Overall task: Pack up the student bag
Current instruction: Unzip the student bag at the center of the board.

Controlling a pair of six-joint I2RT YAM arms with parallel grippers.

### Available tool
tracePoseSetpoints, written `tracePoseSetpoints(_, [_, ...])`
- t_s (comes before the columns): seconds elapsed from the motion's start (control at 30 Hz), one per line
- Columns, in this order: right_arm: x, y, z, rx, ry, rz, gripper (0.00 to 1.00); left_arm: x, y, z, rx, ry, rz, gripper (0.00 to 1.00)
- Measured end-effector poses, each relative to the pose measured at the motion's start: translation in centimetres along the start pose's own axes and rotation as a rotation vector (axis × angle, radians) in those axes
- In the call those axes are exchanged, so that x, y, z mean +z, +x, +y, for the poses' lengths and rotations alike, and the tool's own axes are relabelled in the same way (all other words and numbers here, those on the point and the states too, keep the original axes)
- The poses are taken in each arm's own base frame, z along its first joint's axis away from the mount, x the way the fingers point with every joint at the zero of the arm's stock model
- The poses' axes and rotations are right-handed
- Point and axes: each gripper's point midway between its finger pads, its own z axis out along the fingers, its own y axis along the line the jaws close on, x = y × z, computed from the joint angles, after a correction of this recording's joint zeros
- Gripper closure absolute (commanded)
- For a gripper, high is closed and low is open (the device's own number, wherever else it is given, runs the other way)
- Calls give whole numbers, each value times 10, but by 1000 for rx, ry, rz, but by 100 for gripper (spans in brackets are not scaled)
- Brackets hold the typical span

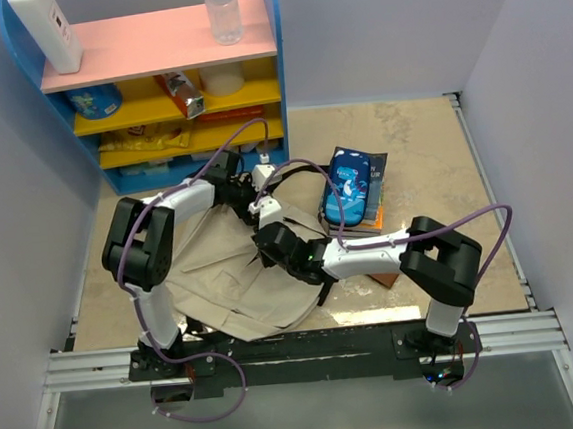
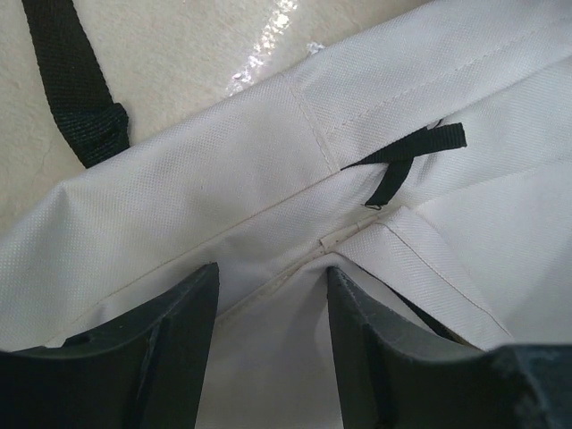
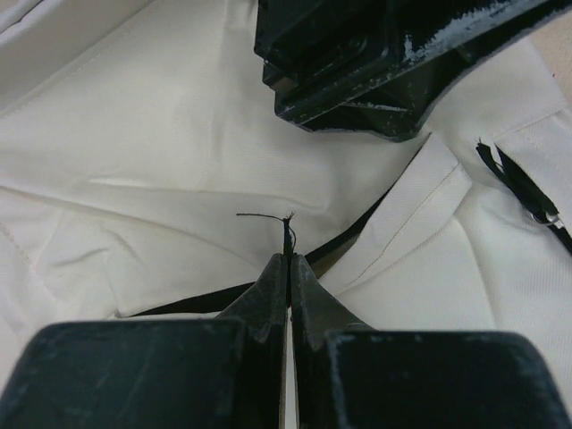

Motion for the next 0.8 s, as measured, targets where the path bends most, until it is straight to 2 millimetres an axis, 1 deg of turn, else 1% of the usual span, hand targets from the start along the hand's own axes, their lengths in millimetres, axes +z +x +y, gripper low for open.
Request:
tracePoseSetpoints(0.17, [0,3,3,-6,-11,8,100,5,-3,-4,27,-6,5,46])
tracePoseSetpoints(0.27, [1,8,11,-13,-30,19,100,7,-5,-4,36,-17,9,47])
tracePoseSetpoints(0.33, [2,12,21,-23,-50,26,100,10,-5,-4,41,-25,11,48])
tracePoseSetpoints(0.4, [0,17,35,-37,-78,32,100,12,-6,-3,42,-32,8,48])
tracePoseSetpoints(0.57, [-9,28,69,-74,-153,45,100,14,-8,-2,29,-45,10,49])
tracePoseSetpoints(0.63, [-13,31,77,-81,-173,45,100,15,-8,-2,25,-48,12,50])
tracePoseSetpoints(0.8, [-19,28,94,-91,-227,44,100,17,-11,0,12,-58,13,51])
